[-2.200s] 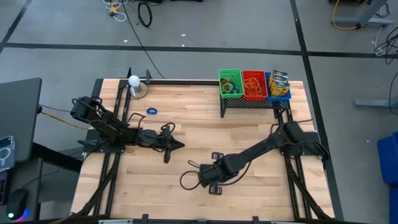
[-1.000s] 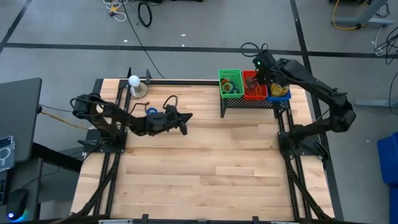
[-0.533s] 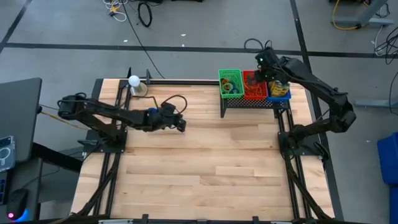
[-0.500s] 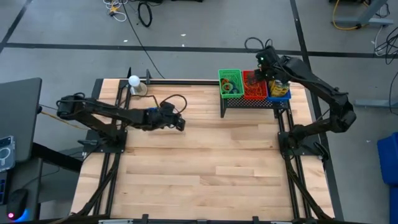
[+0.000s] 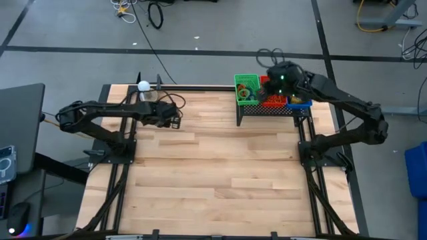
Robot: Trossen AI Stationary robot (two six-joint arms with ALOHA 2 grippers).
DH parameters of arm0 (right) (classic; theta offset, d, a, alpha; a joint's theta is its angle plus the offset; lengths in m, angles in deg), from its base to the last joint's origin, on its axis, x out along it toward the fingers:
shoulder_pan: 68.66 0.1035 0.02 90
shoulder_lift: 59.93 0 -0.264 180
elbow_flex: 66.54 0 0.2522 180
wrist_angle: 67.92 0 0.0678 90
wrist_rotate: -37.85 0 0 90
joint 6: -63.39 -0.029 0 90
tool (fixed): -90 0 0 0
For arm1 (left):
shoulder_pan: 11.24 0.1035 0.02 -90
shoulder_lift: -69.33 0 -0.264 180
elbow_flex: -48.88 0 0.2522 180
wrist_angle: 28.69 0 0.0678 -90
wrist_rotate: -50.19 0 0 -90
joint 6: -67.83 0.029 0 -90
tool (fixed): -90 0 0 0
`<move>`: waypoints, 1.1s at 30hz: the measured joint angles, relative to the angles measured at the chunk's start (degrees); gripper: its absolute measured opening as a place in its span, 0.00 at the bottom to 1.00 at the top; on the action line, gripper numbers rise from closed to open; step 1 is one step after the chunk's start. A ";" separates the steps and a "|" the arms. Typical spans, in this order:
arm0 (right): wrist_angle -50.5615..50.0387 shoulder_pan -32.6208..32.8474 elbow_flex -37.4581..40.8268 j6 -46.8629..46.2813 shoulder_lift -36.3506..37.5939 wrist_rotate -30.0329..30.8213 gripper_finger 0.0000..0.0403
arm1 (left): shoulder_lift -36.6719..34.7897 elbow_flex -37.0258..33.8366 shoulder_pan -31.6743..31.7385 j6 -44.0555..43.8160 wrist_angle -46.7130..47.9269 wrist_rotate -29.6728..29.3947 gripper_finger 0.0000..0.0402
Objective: Pick & Place Office Desk Supplies
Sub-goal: Put the blue spring keychain into the green bin
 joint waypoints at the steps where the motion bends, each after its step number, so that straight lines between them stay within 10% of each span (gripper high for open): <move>1: 0.17 1.65 0.17 -0.82 0.08 0.09 0.08 | -0.06 -1.01 1.38 2.14 -0.67 0.95 0.16; 16: 4.46 19.47 0.23 -2.51 0.08 7.84 0.02 | -0.04 -2.65 25.89 49.26 -7.89 21.60 0.37; 33: 8.34 20.81 0.28 -2.51 0.05 9.39 0.03 | 8.06 -2.65 31.98 68.58 -9.27 24.76 0.37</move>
